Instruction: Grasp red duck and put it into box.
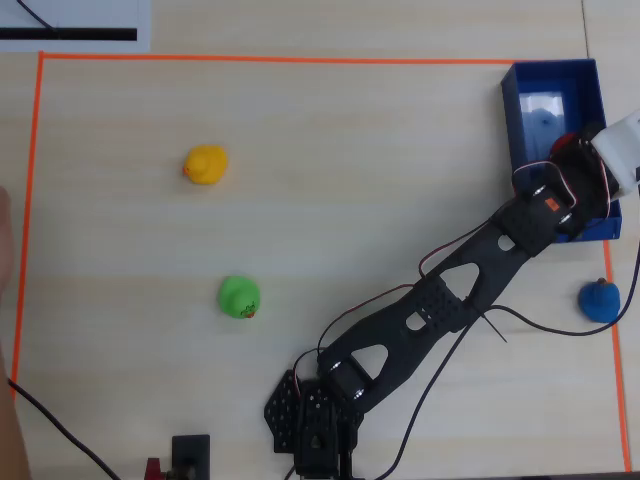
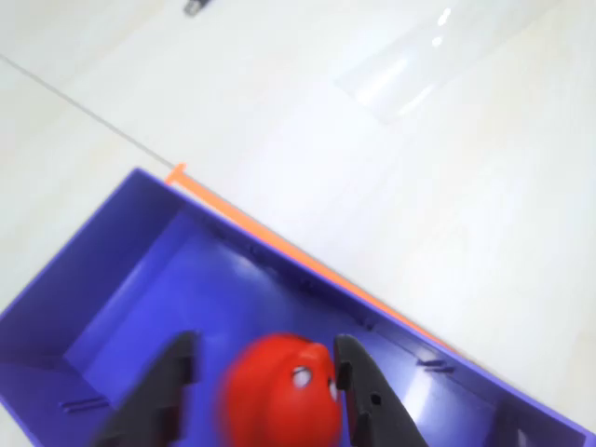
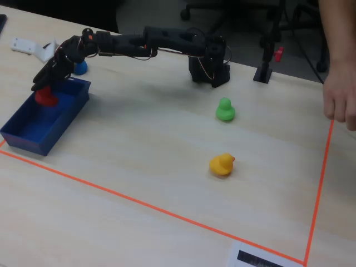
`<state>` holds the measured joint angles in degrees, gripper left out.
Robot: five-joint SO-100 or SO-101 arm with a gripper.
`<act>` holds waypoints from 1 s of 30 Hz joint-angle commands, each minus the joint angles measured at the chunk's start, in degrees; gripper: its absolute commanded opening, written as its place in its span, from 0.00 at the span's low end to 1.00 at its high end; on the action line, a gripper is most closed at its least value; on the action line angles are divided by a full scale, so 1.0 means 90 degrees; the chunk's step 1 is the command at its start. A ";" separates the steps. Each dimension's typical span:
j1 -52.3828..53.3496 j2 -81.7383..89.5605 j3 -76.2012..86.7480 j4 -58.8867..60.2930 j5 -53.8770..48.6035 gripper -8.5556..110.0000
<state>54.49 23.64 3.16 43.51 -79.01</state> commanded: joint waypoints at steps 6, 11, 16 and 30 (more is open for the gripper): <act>-0.0010 0.0381 -0.0459 0.0234 0.0039 0.30; -0.0166 0.1260 -0.0498 0.1406 0.1074 0.26; -0.0674 0.3203 -0.0430 0.2988 0.3730 0.14; -0.4219 1.0332 0.9424 0.5088 0.0117 0.07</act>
<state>19.95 96.86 53.53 90.88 -64.95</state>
